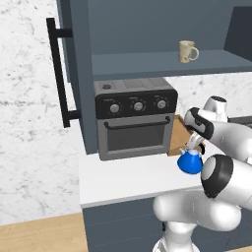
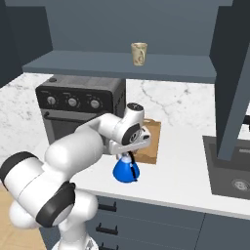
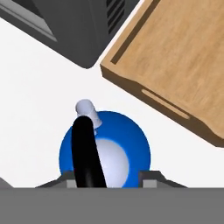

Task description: Pick the kettle from the counter and place it on the tray. Then pick the mug from the cabinet and place it on the tray. Then close the cabinet doors.

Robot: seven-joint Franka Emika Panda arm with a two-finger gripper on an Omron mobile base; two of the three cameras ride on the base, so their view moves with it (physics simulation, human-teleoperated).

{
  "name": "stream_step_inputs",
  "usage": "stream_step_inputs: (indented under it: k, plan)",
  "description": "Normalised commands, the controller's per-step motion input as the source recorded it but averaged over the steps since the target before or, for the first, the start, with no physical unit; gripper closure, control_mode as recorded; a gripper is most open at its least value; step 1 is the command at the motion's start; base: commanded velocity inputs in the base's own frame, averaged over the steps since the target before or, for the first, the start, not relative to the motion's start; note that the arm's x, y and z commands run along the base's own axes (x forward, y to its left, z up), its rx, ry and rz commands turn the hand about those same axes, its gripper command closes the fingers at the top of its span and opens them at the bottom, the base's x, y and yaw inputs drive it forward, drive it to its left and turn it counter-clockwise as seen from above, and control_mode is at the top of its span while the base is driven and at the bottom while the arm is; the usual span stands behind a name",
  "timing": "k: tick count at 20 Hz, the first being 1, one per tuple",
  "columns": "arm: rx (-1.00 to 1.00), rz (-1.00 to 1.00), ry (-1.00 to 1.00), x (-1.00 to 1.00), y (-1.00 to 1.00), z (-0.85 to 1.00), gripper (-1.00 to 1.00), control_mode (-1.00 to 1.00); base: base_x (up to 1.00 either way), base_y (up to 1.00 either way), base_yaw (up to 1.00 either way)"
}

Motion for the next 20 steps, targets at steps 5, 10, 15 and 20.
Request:
stream_step_inputs:
  k: [5,10,15,20]
  plan:
    - [0.04,0.06,-0.04,-0.32,0.0,0.02,1.0,-1.0,0.0,0.0,0.0]
    - [0.13,0.04,-0.14,-0.54,-0.06,0.36,1.0,-1.0,0.0,0.0,0.0]
    - [0.22,0.0,-0.22,-0.21,-0.18,0.55,1.0,-1.0,0.0,0.0,0.0]
    - [0.28,0.0,-0.17,0.0,-0.2,0.56,1.0,-1.0,0.0,0.0,0.0]
